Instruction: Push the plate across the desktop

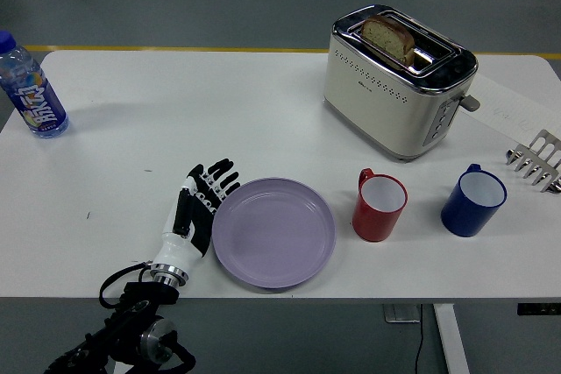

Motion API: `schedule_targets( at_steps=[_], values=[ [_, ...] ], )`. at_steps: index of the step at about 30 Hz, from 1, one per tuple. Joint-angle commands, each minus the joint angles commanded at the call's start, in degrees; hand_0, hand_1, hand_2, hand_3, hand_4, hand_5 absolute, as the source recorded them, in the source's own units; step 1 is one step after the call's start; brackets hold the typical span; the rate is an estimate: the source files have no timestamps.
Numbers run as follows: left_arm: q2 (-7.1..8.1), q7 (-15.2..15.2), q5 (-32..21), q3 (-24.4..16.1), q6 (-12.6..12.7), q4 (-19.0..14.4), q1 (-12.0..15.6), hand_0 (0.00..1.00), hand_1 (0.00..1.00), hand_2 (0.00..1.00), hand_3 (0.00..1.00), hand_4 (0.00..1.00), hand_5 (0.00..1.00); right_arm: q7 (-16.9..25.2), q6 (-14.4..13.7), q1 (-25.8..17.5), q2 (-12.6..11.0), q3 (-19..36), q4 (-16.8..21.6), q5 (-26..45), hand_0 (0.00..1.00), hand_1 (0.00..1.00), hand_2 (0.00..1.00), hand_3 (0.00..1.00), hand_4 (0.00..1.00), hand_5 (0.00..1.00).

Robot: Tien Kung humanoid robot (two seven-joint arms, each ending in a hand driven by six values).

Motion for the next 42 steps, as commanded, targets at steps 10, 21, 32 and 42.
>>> schedule_targets(
  at_steps=[10, 21, 32, 42],
  values=[
    [0.00, -0.11, -0.15, 0.98, 0.00, -0.24, -0.35, 0.797, 0.822, 0.854, 0.711, 0.463, 0.998, -0.09, 0.00, -0.16, 0.02, 0.10, 0.05, -0.07, 0.561, 0.548, 0.677, 0.594, 0.300, 0.299],
    [0.00, -0.25, 0.07, 0.57, 0.22, -0.26, -0.16, 0.796, 0.821, 0.853, 0.710, 0.463, 0.998, -0.22, 0.06, -0.40, 0.06, 0.26, 0.11, -0.29, 0.561, 0.548, 0.677, 0.595, 0.299, 0.301],
    [0.00, 0.28, 3.46, -8.11, 1.96, -1.06, 0.22, 0.794, 0.818, 0.849, 0.703, 0.465, 0.998, -0.21, 0.07, -0.32, 0.09, 0.10, 0.10, -0.10, 0.561, 0.548, 0.677, 0.595, 0.299, 0.301],
    [2.24, 4.78, 9.34, -19.92, 1.24, -3.79, 1.39, 0.774, 0.778, 0.801, 0.685, 0.465, 0.998, -0.13, -0.04, -0.04, 0.04, -0.09, 0.05, 0.26, 0.561, 0.548, 0.677, 0.595, 0.299, 0.299]
  ],
)
